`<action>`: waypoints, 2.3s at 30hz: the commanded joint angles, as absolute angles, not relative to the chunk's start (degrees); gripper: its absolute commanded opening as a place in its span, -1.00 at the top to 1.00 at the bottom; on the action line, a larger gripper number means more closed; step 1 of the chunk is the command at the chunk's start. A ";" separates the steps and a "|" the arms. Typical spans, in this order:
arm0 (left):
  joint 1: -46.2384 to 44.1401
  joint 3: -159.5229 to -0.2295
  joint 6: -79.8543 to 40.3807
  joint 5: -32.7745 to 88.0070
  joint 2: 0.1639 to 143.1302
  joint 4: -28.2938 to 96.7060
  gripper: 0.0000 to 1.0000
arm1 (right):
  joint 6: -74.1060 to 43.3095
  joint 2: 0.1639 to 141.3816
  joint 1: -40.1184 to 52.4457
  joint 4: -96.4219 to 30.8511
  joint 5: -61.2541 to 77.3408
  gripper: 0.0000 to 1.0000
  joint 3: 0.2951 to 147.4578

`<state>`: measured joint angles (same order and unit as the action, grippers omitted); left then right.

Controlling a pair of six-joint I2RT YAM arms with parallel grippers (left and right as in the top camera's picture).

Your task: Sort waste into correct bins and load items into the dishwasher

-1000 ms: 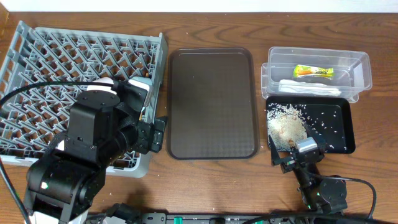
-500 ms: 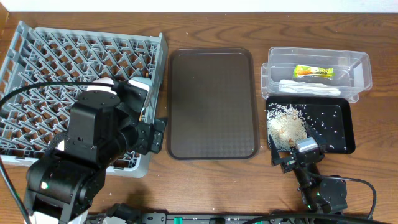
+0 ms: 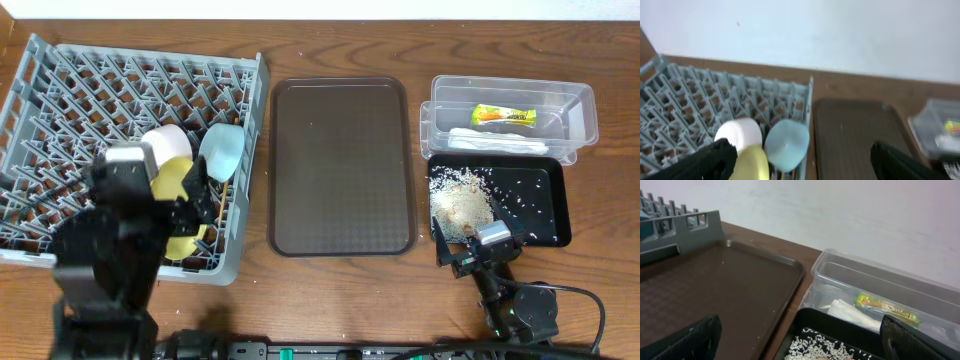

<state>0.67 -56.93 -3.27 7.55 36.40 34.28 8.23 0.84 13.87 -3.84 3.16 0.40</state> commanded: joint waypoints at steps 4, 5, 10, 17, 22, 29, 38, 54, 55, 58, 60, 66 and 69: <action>1.39 -42.26 -6.31 5.30 27.70 21.26 -0.82 | 8.21 0.64 13.52 -4.08 3.25 -0.98 0.32; 1.43 -39.83 -6.31 5.30 26.79 18.50 -0.82 | 8.23 0.64 13.52 -4.05 3.25 -0.99 0.32; 1.61 -27.83 -6.31 5.34 20.82 5.43 -0.82 | 8.23 0.64 13.52 -4.05 3.25 -0.98 0.32; 1.61 -14.81 -6.07 3.68 8.64 -4.47 -0.82 | 8.23 0.64 13.52 -4.08 3.25 -0.98 0.32; 1.61 -9.50 -6.02 3.14 1.72 -5.50 -0.82 | 8.23 0.64 13.52 -4.05 3.25 -0.98 0.32; 1.72 -4.67 -5.87 0.86 0.08 -6.37 -0.82 | 8.23 0.64 13.52 -4.05 3.25 -0.98 0.32; 1.69 -0.21 -5.87 0.78 0.10 0.36 -0.83 | 8.23 0.64 13.52 -4.05 3.25 -0.98 0.32; 1.69 -0.23 -5.87 0.80 1.91 4.05 -0.82 | 8.23 0.64 13.52 -4.05 3.25 -0.98 0.32; 1.69 -0.23 -5.87 0.80 2.07 4.05 -0.83 | 8.23 0.67 13.52 -4.08 3.25 -0.99 0.32; 1.69 -0.23 -5.87 0.80 2.39 4.05 -0.82 | 8.23 0.67 13.52 -4.05 3.25 -0.98 0.32; 1.69 -0.23 -5.89 0.80 2.44 4.05 -0.82 | 8.23 0.67 13.52 -4.05 3.25 -0.98 0.32; 1.69 -0.23 -5.87 0.80 2.44 4.05 -0.83 | 8.23 0.67 13.52 -4.08 3.25 -0.99 0.32; 1.69 -0.23 -5.87 0.80 2.44 4.05 -0.82 | 8.23 0.67 13.52 -4.05 3.25 -0.99 0.32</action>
